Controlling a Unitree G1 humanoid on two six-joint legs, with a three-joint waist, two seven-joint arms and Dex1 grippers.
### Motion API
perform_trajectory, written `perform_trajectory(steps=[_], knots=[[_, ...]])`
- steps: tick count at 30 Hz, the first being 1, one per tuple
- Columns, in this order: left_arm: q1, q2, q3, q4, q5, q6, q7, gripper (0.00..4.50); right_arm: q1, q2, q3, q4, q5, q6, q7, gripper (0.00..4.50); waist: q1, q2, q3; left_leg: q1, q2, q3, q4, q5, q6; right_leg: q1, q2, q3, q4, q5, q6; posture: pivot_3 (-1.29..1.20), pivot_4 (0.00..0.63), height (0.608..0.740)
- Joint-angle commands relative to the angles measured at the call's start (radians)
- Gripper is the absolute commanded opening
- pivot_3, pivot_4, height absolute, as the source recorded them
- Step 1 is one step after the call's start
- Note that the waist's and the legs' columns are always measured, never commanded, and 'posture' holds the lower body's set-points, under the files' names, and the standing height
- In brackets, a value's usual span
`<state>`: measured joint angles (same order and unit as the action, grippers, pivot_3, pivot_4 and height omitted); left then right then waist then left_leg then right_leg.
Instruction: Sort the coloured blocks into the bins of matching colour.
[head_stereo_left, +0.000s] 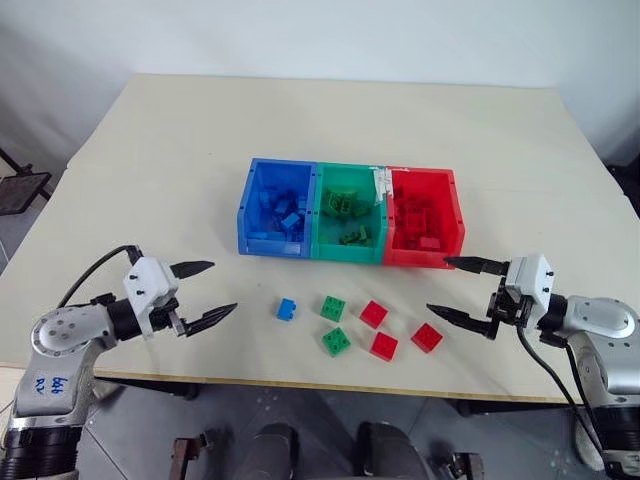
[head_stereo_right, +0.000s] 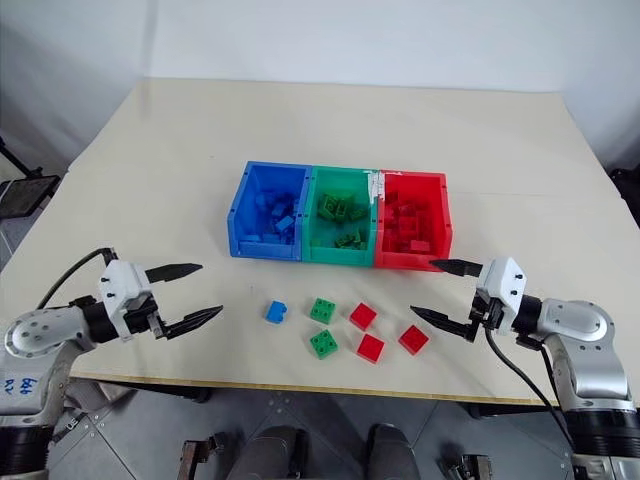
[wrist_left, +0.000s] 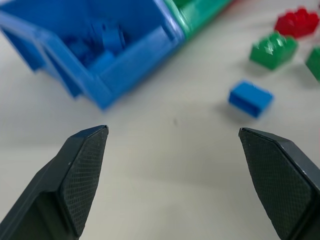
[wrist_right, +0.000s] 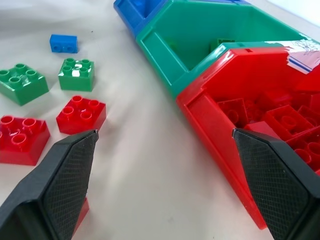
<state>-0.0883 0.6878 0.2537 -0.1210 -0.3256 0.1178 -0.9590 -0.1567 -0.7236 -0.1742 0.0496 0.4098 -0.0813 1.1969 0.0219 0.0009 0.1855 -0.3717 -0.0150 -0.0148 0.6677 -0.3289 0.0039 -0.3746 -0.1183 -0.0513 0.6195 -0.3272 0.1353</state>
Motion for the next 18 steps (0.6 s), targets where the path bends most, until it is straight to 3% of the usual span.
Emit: perform_trajectory(steps=[1, 3, 6, 10, 14, 18], knots=[[-0.029, -0.014, -0.031, -0.005, -0.027, 0.006, -0.005, 4.45, 0.038, -0.034, -0.044, -0.047, 0.008, -0.01, -0.003, 4.5, -0.001, 0.0, 0.0, 0.0, 0.0, 0.0, 0.0, 0.0, 0.0, 0.0, 0.0, 0.0, 0.0, 0.0, 0.0, 0.0, 0.15, 0.74], [-0.043, -0.02, -0.071, -0.019, -0.034, 0.002, -0.034, 4.45, 0.084, -0.065, -0.083, -0.09, 0.019, 0.011, -0.015, 4.5, 0.0, 0.0, 0.0, 0.0, 0.0, 0.0, 0.0, 0.0, 0.0, 0.0, 0.0, 0.0, 0.0, 0.0, 0.0, 0.0, 0.15, 0.74], [-0.055, -0.001, -0.126, -0.089, -0.129, 0.133, -0.103, 4.45, 0.172, -0.121, -0.156, -0.107, 0.032, 0.023, 0.008, 4.5, 0.002, 0.0, 0.0, 0.0, 0.0, 0.001, 0.0, 0.0, 0.0, 0.0, 0.0, 0.0, 0.001, 0.0, 0.0, 0.0, 0.15, 0.74], [-0.102, 0.014, -0.255, -0.17, -0.13, 0.124, -0.216, 4.45, 0.278, -0.176, -0.253, -0.059, 0.008, -0.041, 0.039, 4.5, 0.002, 0.0, 0.0, 0.0, 0.0, 0.0, 0.0, 0.0, 0.001, 0.001, 0.0, 0.0, 0.0, 0.0, 0.0, 0.0, 0.15, 0.74], [-0.133, -0.019, -0.31, -0.187, -0.128, 0.112, -0.228, 4.45, 0.294, -0.203, -0.247, -0.034, -0.003, -0.062, 0.071, 4.5, -0.01, 0.001, 0.0, 0.002, 0.001, 0.004, 0.0, 0.0, 0.0, 0.002, 0.002, 0.002, -0.001, 0.0, 0.0, 0.0, 0.15, 0.74], [-0.128, -0.025, -0.309, -0.143, -0.112, 0.059, -0.239, 4.45, 0.25, -0.221, -0.149, -0.104, 0.037, 0.016, 0.138, 4.5, -0.025, 0.001, 0.0, 0.003, 0.003, 0.004, 0.0, 0.0, -0.001, 0.002, 0.004, 0.002, 0.0, 0.0, 0.0, 0.0, 0.15, 0.74]])
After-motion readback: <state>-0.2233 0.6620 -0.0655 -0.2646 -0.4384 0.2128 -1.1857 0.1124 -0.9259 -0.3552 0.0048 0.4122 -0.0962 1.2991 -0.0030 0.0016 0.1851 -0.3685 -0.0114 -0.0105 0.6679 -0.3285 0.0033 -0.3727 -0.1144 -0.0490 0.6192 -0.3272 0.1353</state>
